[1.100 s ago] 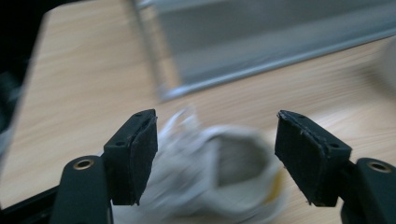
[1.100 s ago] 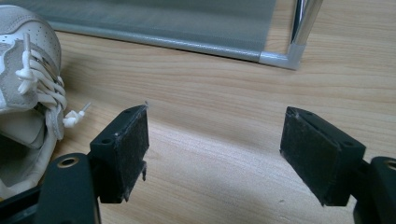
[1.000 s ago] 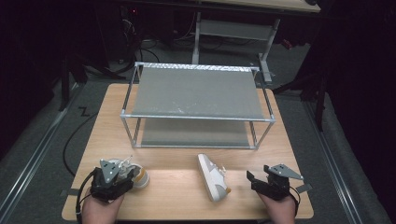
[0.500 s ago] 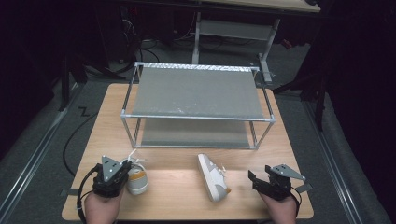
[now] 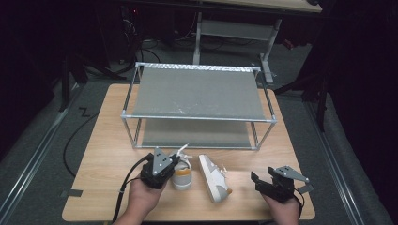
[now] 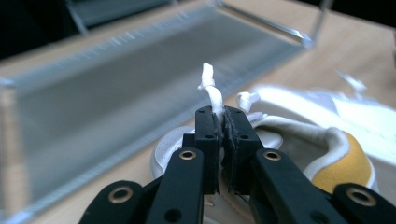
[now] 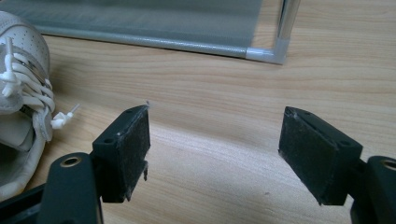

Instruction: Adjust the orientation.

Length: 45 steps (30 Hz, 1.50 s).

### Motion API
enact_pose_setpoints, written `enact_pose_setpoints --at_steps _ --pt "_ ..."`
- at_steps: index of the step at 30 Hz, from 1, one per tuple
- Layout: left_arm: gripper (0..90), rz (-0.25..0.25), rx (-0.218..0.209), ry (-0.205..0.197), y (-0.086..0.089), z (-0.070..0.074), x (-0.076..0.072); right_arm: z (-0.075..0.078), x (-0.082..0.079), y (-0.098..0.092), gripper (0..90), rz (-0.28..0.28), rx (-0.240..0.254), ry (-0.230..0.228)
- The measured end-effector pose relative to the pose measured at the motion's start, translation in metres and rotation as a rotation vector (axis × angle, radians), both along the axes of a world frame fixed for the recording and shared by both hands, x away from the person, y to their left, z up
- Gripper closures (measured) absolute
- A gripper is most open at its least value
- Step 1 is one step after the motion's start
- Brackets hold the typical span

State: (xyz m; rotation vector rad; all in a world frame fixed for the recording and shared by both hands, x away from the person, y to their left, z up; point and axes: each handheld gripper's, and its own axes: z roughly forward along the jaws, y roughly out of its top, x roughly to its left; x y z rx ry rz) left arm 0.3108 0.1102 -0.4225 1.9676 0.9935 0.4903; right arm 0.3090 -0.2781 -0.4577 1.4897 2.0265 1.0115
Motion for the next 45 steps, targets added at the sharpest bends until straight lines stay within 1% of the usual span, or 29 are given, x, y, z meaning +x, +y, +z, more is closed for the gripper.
enact_pose_setpoints --at_steps 1,3,4,5,6,7,8,9,10,11,12,13,14,15,16,17,20,22,24,25,26,27,28,29,30,31,35,38,45 --pt "84.0 -0.037 -0.011 0.055 0.001 -0.008 -0.004 0.000 0.000 -0.001 25.0 0.001 0.001 0.004" --pt "81.1 -0.048 -0.004 0.072 0.002 -0.009 -0.008 0.000 -0.001 -0.002 25.0 0.001 0.001 0.005" --pt "81.1 -0.061 -0.003 0.102 0.004 -0.011 -0.011 0.000 -0.001 -0.002 25.0 0.002 0.002 0.004" --pt "69.6 -0.068 -0.016 0.126 0.008 -0.012 -0.014 0.000 -0.001 -0.002 25.0 0.004 0.002 0.006" --pt "64.6 -0.069 -0.037 0.134 0.012 -0.011 -0.018 0.000 -0.001 -0.002 25.0 0.006 0.002 0.008" --pt "64.6 -0.069 -0.058 0.138 0.017 -0.009 -0.022 0.000 -0.001 -0.002 25.0 0.006 0.002 0.008" --pt "58.5 -0.051 -0.082 0.127 0.028 -0.005 -0.029 0.000 0.000 0.000 25.0 0.008 0.002 0.011" --pt "54.3 -0.051 -0.082 0.127 0.028 -0.005 -0.029 0.000 0.000 0.000 25.0 0.008 0.002 0.011" --pt "50.4 -0.032 -0.100 0.124 0.032 -0.004 -0.032 -0.001 0.000 0.002 25.0 0.014 -0.003 0.011" --pt "50.4 -0.015 -0.103 0.119 0.037 -0.005 -0.035 -0.001 0.000 0.002 25.0 0.014 -0.003 0.011" --pt "45.2 0.027 -0.096 0.108 0.044 -0.013 -0.041 -0.001 0.000 0.004 25.0 0.019 -0.003 0.013" --pt "43.5 0.027 -0.096 0.108 0.044 -0.013 -0.041 -0.001 0.000 0.004 25.0 0.019 -0.003 0.013" --pt "43.0 0.048 -0.102 0.141 0.049 -0.024 -0.042 0.000 -0.001 0.007 25.2 0.029 -0.002 0.013" --pt "42.7 0.048 -0.102 0.141 0.049 -0.024 -0.042 0.000 -0.001 0.007 25.2 0.029 -0.002 0.013" --pt "41.6 0.072 -0.124 0.152 0.052 -0.026 -0.039 0.002 -0.003 0.012 27.1 0.044 0.012 0.009" --pt "41.2 0.072 -0.124 0.152 0.052 -0.026 -0.039 0.002 -0.003 0.012 27.1 0.044 0.012 0.009" --pt "41.2 0.103 -0.140 0.097 0.056 -0.024 -0.038 0.009 -0.010 0.029 30.2 0.090 0.031 -0.021" --pt "41.1 0.103 -0.141 0.104 0.056 -0.025 -0.038 0.011 -0.012 0.034 30.6 0.106 0.034 -0.032" --pt "40.6 0.096 -0.141 0.112 0.055 -0.026 -0.038 0.017 -0.020 0.051 34.1 0.157 0.059 -0.053" --pt "40.6 0.091 -0.144 0.109 0.055 -0.025 -0.038 0.017 -0.020 0.051 34.1 0.157 0.059 -0.053" --pt "40.1 0.078 -0.170 0.102 0.053 -0.023 -0.040 0.018 -0.025 0.061 37.1 0.183 0.091 -0.044" --pt "40.1 0.078 -0.170 0.102 0.053 -0.023 -0.040 0.018 -0.025 0.061 37.1 0.183 0.091 -0.044" --pt "40.0 0.076 -0.193 0.109 0.050 -0.022 -0.042 0.018 -0.026 0.065 38.2 0.198 0.111 -0.034" --pt "40.0 0.060 -0.166 0.090 0.047 -0.022 -0.042 0.018 -0.029 0.073 39.1 0.222 0.130 -0.019" --pt "39.8 0.060 -0.166 0.090 0.047 -0.022 -0.042 0.018 -0.029 0.073 39.1 0.222 0.130 -0.019" --pt "39.7 0.046 -0.146 0.093 0.043 -0.024 -0.042 0.017 -0.029 0.080 39.7 0.238 0.125 -0.017" --pt "39.7 0.041 -0.127 0.091 0.040 -0.025 -0.041 0.015 -0.030 0.086 39.7 0.253 0.155 0.001" --pt "39.9 0.032 -0.126 0.092 0.039 -0.026 -0.042 0.012 -0.033 0.097 37.8 0.289 0.139 0.018" --pt "40.2 0.029 -0.127 0.085 0.039 -0.025 -0.042 0.005 -0.033 0.108 33.7 0.313 0.138 0.052"
